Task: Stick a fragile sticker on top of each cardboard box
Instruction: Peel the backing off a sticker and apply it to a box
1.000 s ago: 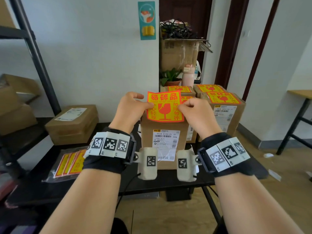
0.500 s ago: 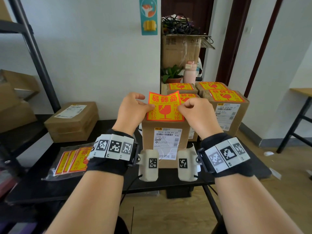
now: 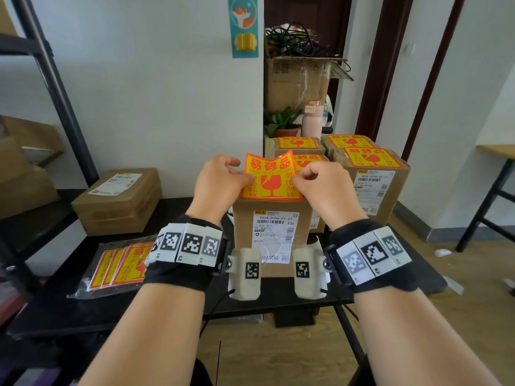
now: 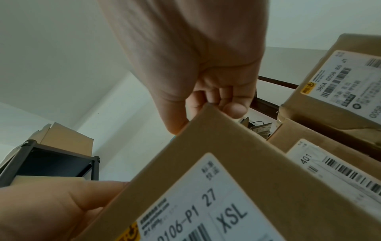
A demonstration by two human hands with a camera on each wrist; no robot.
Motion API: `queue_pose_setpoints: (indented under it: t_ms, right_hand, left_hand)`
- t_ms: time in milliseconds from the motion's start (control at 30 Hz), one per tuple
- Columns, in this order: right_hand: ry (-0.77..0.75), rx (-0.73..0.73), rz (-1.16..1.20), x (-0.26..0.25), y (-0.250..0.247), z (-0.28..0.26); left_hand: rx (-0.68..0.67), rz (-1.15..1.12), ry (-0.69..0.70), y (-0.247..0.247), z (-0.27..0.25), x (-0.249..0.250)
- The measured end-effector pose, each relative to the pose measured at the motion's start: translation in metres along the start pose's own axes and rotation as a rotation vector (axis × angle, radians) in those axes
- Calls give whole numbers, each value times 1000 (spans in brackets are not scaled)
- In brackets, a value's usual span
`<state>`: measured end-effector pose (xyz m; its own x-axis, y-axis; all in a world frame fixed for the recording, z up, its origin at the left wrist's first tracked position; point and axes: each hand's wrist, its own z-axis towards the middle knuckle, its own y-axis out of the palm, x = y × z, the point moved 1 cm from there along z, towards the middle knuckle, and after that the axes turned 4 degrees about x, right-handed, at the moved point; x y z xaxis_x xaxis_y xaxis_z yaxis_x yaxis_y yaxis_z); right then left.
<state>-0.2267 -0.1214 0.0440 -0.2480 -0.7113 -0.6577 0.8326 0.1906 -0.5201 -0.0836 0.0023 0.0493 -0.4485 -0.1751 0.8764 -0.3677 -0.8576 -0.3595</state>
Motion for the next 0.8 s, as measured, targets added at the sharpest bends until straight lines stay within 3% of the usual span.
queue_pose_setpoints:
  t_ms: [500,567,633,700,800]
  right_hand:
    - [46,25,-126,-4,0,-4]
    - [62,17,-147,-6,-3,-3]
    - [-34,3,-162,-6,-1,-3]
    - [-160,-60,-168,-7,8,-2]
    - [-159,-214,-122,-5,23,-3]
  left_hand:
    - [81,344,254,5,-17,3]
    - [77,416,339,6,-16,4]
    - [41,487,420,10,-15,6]
    - [-41,499,404,15,-13,4]
    - [-155,437,354,19,-10,-4]
